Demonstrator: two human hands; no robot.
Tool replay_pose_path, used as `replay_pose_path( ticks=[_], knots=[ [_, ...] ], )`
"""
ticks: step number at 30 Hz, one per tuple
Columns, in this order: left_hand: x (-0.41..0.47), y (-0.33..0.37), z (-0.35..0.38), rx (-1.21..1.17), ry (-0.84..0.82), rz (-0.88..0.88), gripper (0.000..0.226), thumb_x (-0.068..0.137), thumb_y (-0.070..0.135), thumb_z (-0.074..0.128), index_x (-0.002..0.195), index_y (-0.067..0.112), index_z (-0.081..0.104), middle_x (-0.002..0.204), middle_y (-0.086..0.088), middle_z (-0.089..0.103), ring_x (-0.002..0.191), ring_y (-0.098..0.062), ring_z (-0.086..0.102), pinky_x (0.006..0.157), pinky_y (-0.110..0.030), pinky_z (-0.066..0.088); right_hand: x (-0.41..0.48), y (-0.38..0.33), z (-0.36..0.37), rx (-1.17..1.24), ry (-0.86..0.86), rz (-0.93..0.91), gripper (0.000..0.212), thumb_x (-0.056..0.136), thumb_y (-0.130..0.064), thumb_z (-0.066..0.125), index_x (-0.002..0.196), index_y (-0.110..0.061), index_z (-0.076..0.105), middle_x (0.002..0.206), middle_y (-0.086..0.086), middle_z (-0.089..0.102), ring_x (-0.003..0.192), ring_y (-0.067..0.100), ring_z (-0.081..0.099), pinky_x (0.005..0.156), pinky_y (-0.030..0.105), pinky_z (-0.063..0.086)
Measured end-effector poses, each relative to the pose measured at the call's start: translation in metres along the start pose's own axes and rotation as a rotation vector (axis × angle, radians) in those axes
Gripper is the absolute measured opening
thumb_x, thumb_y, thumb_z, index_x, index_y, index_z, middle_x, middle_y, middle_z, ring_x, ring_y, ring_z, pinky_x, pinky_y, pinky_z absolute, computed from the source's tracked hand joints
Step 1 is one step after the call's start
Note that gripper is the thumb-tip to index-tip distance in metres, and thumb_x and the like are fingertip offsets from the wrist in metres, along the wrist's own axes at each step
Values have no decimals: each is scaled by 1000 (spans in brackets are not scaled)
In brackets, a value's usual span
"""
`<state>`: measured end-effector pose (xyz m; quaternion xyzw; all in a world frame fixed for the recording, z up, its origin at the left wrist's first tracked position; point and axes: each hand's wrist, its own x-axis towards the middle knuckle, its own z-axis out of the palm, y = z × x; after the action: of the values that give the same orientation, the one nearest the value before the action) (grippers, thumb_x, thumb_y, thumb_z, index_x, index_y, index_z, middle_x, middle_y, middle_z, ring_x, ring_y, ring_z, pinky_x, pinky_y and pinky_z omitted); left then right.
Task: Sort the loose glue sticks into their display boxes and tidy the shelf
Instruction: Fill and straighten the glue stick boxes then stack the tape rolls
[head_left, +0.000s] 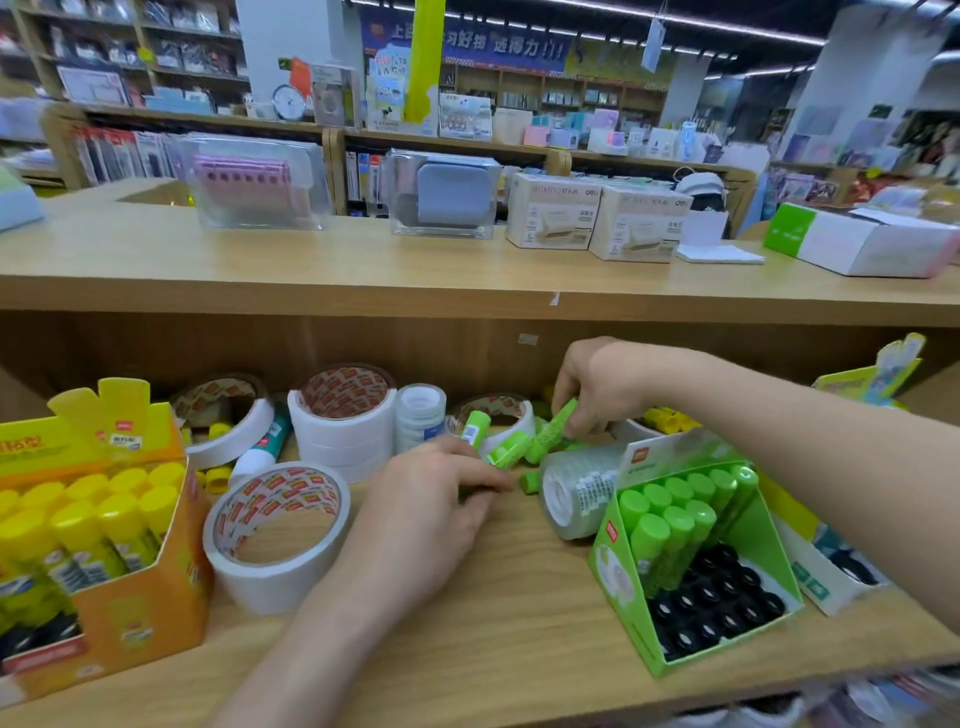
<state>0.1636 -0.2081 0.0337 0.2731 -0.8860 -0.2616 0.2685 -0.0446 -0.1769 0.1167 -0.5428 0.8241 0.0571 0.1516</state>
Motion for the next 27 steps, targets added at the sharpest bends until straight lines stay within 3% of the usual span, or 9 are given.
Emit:
replay_pose_path(
  ticks=[4, 6, 8, 12, 17, 20, 22, 25, 27],
  knots=[
    [-2, -3, 1, -62, 50, 26, 18, 84, 24, 71, 92, 39, 75, 99, 22, 63, 95, 4, 56, 82, -11, 40, -18, 4, 0, 104, 119, -57, 18, 82, -30, 74, 97, -21, 74, 71, -6, 71, 64, 6, 66, 68, 25, 55],
    [-3, -3, 0, -183, 103, 26, 18, 82, 20, 74, 89, 36, 77, 95, 20, 66, 93, 5, 58, 76, -4, 37, -38, 2, -6, 248, 239, -121, 10, 80, -27, 76, 89, -23, 75, 62, -16, 66, 55, -4, 58, 59, 14, 46],
    [-5, 1, -5, -443, 122, -39, 20, 80, 13, 75, 84, 32, 79, 90, 13, 71, 85, 3, 62, 74, -9, 41, -59, -2, -7, 452, 311, -183, 7, 78, -21, 77, 84, -23, 74, 58, -15, 62, 53, -4, 51, 55, 9, 39],
    [-15, 19, -17, -1318, 66, -323, 17, 65, 14, 71, 77, 23, 79, 86, -7, 74, 84, -25, 68, 74, -36, 53, -91, -17, 10, 674, 423, -289, 5, 84, -23, 70, 86, -18, 70, 85, 14, 67, 71, 16, 59, 76, 42, 52],
    [-26, 24, -21, -1728, 61, -387, 14, 64, 11, 71, 75, 19, 77, 89, -12, 73, 87, -39, 70, 71, -42, 57, -112, -52, 40, 967, 610, -334, 22, 87, -43, 52, 88, -20, 53, 94, 17, 64, 87, 35, 63, 80, 57, 51],
    [-31, 25, -21, -1809, 7, -305, 42, 44, 13, 93, 83, 19, 76, 95, -15, 73, 94, -44, 68, 70, -43, 58, -104, -66, 59, 1099, 640, -218, 10, 81, -32, 49, 87, -24, 51, 68, 2, 55, 60, 22, 49, 60, 41, 42],
    [-35, 23, -21, -1826, -13, -289, 48, 39, 15, 96, 83, 19, 76, 96, -15, 73, 93, -41, 69, 67, -41, 57, -100, -76, 68, 1201, 569, -168, 8, 86, -29, 50, 93, -31, 53, 68, -3, 51, 52, 11, 38, 53, 29, 32],
    [-41, 27, -24, -1845, -24, -285, 41, 41, 9, 93, 78, 16, 77, 94, -16, 74, 79, -30, 72, 59, -36, 58, -103, -89, 76, 1438, 418, -162, 15, 93, -30, 57, 108, -29, 58, 73, 0, 55, 46, 8, 37, 41, 20, 29],
    [-44, 29, -25, -1821, 8, -315, 25, 50, 6, 82, 73, 14, 77, 87, -15, 74, 68, -26, 72, 51, -32, 58, -105, -94, 79, 1541, 435, -189, 23, 89, -27, 62, 112, -24, 62, 72, 0, 60, 44, 4, 41, 39, 16, 31]
  ],
)
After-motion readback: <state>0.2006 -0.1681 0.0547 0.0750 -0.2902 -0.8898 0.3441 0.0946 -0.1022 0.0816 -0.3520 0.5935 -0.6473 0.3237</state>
